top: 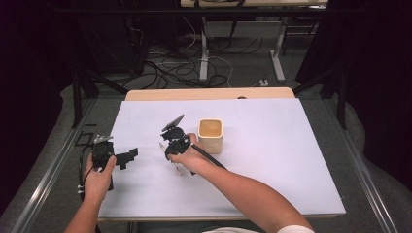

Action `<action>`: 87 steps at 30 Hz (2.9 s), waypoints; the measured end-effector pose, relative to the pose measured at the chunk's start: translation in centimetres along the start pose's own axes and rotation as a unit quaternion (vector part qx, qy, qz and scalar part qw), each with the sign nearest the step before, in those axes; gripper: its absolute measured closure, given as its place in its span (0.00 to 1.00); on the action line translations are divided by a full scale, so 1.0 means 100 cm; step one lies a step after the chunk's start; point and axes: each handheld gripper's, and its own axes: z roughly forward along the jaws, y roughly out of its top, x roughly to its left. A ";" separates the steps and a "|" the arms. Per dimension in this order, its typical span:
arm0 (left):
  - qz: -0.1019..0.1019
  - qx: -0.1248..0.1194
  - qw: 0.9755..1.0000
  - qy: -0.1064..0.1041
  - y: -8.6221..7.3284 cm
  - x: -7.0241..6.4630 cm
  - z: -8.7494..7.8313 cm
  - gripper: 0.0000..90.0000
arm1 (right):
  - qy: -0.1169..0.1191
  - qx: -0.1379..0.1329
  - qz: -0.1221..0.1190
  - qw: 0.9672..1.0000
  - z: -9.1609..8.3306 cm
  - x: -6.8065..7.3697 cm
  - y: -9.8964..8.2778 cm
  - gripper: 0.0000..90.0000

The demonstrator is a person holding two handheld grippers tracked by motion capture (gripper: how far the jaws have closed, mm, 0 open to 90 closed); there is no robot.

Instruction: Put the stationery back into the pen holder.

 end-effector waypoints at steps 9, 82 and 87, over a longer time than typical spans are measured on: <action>0.001 -0.002 1.000 0.003 -0.001 0.000 0.001 0.01 | 0.015 -0.103 -0.015 0.994 -0.035 -0.002 0.005 0.89; 0.008 0.004 1.000 -0.004 -0.001 -0.004 0.002 0.01 | -0.087 -0.316 -0.020 0.945 -0.125 -0.106 -0.013 0.89; 0.010 0.002 1.000 -0.004 0.000 -0.005 0.003 0.01 | -0.086 -0.312 -0.022 0.946 -0.118 -0.107 -0.017 0.89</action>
